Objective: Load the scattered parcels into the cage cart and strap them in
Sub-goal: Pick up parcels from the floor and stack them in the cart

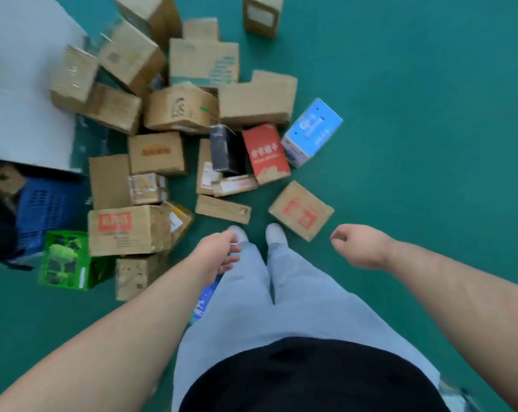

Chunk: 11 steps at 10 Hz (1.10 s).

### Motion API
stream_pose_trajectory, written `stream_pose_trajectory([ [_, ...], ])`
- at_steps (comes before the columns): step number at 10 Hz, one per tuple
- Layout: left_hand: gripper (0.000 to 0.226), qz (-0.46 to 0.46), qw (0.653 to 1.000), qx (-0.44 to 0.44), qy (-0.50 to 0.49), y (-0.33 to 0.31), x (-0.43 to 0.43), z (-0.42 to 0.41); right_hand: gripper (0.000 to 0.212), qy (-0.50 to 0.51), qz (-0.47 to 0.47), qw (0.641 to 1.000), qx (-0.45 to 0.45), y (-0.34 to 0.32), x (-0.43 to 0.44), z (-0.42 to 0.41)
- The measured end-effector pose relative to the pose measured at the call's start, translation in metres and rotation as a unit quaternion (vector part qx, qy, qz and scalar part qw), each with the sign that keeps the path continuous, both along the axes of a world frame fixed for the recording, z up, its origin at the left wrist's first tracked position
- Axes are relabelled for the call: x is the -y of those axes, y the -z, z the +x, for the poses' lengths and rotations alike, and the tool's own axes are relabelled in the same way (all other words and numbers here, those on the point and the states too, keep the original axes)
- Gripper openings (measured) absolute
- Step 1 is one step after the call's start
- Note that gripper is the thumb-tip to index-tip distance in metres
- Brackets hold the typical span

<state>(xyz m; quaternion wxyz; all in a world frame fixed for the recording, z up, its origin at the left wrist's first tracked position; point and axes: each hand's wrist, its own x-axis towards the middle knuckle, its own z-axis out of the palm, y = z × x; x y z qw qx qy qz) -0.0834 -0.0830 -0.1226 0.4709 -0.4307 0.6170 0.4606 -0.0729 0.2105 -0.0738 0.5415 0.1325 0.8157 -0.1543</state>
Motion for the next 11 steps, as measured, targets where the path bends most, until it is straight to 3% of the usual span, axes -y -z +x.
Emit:
stream_pose_trajectory([
  [2, 0.029, 0.023, 0.992, 0.005, 0.122, 0.043, -0.057, -0.024, 0.033, 0.052, 0.007, 0.995, 0.088, 0.04, -0.041, 0.061],
  [4, 0.03, -0.005, 0.98, 0.051, 0.192, 0.137, -0.096, -0.024, 0.034, 0.152, -0.024, 0.983, 0.102, 0.161, -0.077, 0.08],
  [5, 0.01, -0.03, 0.965, 0.059, 0.252, 0.219, -0.114, -0.025, 0.034, 0.225, -0.053, 0.967, 0.106, 0.248, -0.092, 0.085],
  [6, 0.018, -0.053, 0.955, 0.05, 0.289, 0.303, -0.131, -0.027, 0.029, 0.291, -0.065, 0.947, 0.122, 0.331, -0.105, 0.094],
  [7, 0.05, -0.06, 0.949, 0.061, 0.304, 0.413, -0.144, -0.029, 0.033, 0.344, -0.054, 0.927, 0.138, 0.426, -0.114, 0.111],
  [8, 0.048, -0.084, 0.949, 0.085, 0.291, 0.481, -0.158, -0.041, 0.053, 0.402, -0.042, 0.903, 0.144, 0.497, -0.111, 0.118],
  [9, 0.068, -0.12, 0.922, -0.008, 0.367, 0.522, -0.171, -0.036, 0.057, 0.489, -0.051, 0.859, 0.138, 0.556, -0.101, 0.121],
  [10, 0.07, -0.104, 0.92, 0.01, 0.378, 0.538, -0.174, -0.033, 0.068, 0.579, -0.089, 0.8, 0.128, 0.586, -0.092, 0.118],
  [11, 0.073, -0.115, 0.926, -0.009, 0.36, 0.51, -0.177, -0.026, 0.061, 0.651, -0.11, 0.745, 0.098, 0.577, -0.092, 0.124],
])
